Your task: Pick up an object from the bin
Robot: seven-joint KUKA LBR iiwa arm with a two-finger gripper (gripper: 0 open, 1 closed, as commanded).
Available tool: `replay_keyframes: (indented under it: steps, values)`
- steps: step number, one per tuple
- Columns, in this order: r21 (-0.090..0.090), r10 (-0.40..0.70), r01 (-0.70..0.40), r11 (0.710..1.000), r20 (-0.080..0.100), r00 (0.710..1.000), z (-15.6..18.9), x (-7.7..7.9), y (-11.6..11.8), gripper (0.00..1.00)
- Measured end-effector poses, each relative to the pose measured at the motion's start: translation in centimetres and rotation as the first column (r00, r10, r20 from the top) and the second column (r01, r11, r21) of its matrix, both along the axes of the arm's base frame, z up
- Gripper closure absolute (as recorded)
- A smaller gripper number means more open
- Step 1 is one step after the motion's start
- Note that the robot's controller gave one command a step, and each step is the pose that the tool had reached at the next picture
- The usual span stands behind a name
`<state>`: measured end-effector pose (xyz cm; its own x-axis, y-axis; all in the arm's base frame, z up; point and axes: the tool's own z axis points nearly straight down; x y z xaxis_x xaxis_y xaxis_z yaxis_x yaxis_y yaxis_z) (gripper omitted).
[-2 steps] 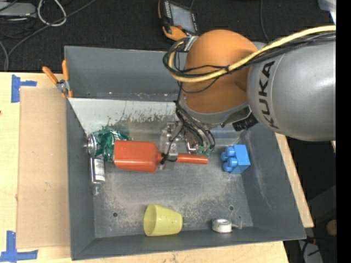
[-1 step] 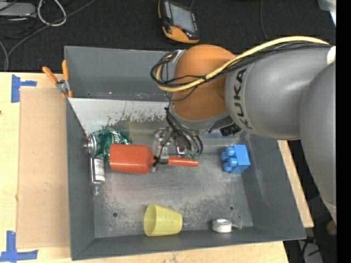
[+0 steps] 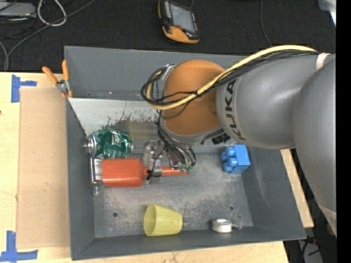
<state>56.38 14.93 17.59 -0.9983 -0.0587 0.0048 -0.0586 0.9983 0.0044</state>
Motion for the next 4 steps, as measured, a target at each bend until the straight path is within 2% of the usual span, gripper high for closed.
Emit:
replay_keyframes:
  steps: [1,2,3,4]
  values:
    - [-0.004,0.005,-0.005,1.0,-0.003,1.0,-4.9,1.1,0.2,1.0]
    - [-0.001,-0.001,0.001,1.0,0.002,1.0,5.3,1.0,-0.5,1.0]
    - [-0.001,-0.003,0.003,1.0,0.007,1.0,8.1,1.6,0.0,1.0]
    - [-0.001,0.263,-0.263,0.965,0.007,0.965,12.9,-4.3,2.7,1.0]
